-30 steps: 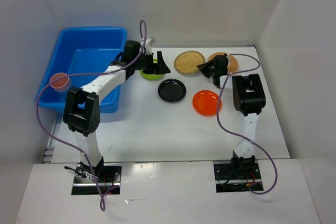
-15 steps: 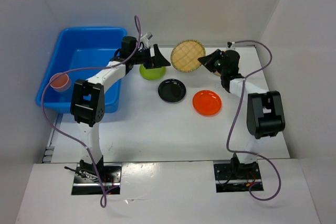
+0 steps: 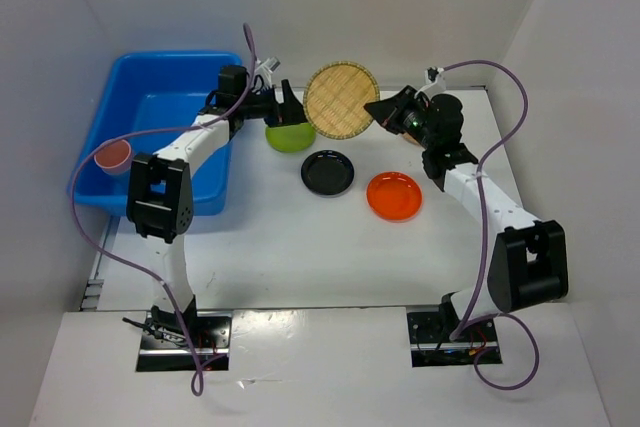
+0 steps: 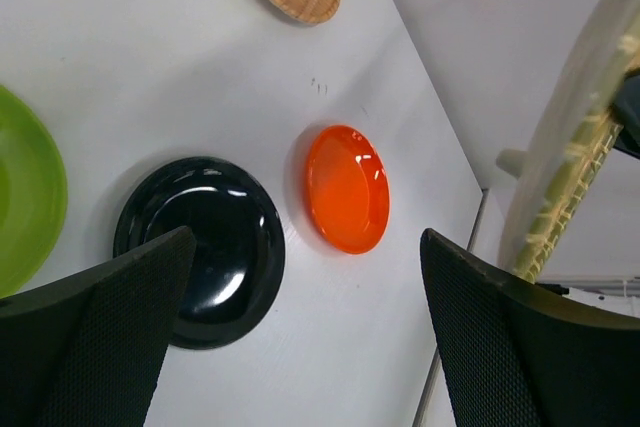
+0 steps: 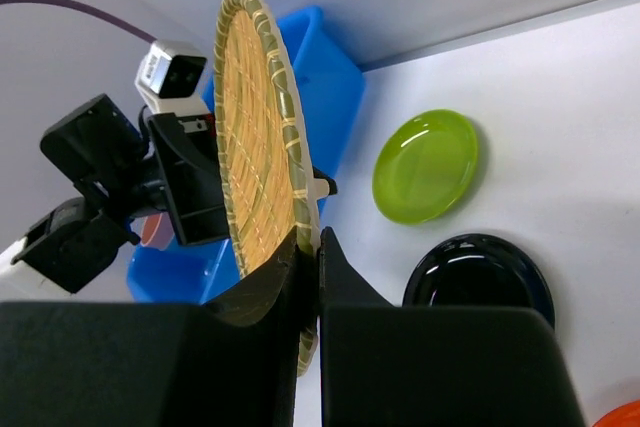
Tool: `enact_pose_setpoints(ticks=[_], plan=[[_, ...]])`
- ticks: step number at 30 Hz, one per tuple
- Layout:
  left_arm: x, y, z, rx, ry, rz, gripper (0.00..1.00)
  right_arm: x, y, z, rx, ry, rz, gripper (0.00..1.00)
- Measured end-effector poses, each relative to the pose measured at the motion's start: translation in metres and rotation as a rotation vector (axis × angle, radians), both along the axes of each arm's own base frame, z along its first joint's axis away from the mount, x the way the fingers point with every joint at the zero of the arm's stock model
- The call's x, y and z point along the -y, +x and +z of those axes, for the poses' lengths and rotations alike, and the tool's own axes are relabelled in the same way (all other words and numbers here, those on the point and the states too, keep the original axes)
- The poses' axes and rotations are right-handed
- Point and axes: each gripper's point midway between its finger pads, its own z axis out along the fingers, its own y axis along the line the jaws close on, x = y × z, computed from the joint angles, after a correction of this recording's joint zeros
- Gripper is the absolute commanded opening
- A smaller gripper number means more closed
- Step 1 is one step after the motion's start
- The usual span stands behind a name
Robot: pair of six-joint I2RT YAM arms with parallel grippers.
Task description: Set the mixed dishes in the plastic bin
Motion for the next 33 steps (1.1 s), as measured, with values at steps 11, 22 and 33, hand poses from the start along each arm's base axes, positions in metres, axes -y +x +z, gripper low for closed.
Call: enact_pose_setpoints(ticks=[11,22,33], plan=[[-0.045,-0.041,0.066,0.136,0.003,0.057,1.00,0.002,-0.011,0.013,0.020,-0.019,-0.014,0.00],[-0.032,-0.059,0.080,0.183,-0.045,-0.052,1.00,-0.009,-0.020,0.015,0.024,-0.023,0.032,0.00],[-0.021,-0.061,0.070,0.151,-0.063,-0.116,0.49,-0.054,-0.045,0.015,0.029,-0.028,0.157,0.00]])
